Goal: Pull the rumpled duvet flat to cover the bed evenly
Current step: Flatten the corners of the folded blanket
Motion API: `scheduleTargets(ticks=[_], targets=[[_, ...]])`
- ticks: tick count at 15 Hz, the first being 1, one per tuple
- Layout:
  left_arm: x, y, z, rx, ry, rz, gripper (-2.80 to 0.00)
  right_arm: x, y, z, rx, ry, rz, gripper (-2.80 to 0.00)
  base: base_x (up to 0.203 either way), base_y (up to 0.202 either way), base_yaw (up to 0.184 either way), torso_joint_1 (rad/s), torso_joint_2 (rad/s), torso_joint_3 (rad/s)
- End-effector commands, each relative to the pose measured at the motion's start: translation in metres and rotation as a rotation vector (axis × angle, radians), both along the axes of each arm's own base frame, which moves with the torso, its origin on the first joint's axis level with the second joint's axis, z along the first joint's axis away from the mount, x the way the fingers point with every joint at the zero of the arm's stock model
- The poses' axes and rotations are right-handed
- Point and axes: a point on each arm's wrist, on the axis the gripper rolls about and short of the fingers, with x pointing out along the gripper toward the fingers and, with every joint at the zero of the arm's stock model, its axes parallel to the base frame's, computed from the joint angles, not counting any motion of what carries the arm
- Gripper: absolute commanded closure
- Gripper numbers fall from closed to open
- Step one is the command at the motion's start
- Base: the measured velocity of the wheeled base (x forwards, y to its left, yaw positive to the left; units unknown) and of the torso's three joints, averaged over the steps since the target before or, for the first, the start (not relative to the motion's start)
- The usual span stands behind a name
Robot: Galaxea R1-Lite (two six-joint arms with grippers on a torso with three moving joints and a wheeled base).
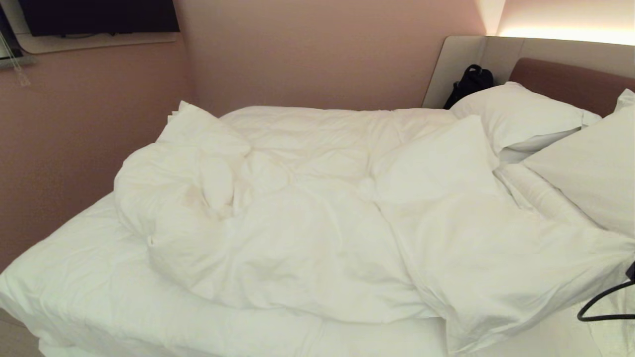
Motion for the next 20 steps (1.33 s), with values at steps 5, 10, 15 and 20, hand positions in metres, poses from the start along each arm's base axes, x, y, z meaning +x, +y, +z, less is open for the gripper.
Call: scheduleTargets(ticks=[5, 10, 15, 20], targets=[[0.000, 0.000, 0.000, 0.000, 0.000, 0.000, 0.00, -0.033, 0.021, 0.051, 0.260, 0.286, 0.051, 0.00, 0.000, 0.000, 0.000, 0.000, 0.00, 0.000], [0.000, 0.000, 0.000, -0.001, 0.001, 0.000, 0.00, -0.065, 0.040, 0.066, 0.303, 0.369, 0.070, 0.00, 0.000, 0.000, 0.000, 0.000, 0.00, 0.000], [0.000, 0.000, 0.000, -0.001, 0.001, 0.000, 0.00, -0.100, 0.060, 0.063, 0.260, 0.339, 0.065, 0.00, 0.000, 0.000, 0.000, 0.000, 0.00, 0.000], [0.000, 0.000, 0.000, -0.001, 0.001, 0.000, 0.00, -0.126, 0.071, 0.045, 0.228, 0.340, -0.046, 0.00, 0.000, 0.000, 0.000, 0.000, 0.00, 0.000]])
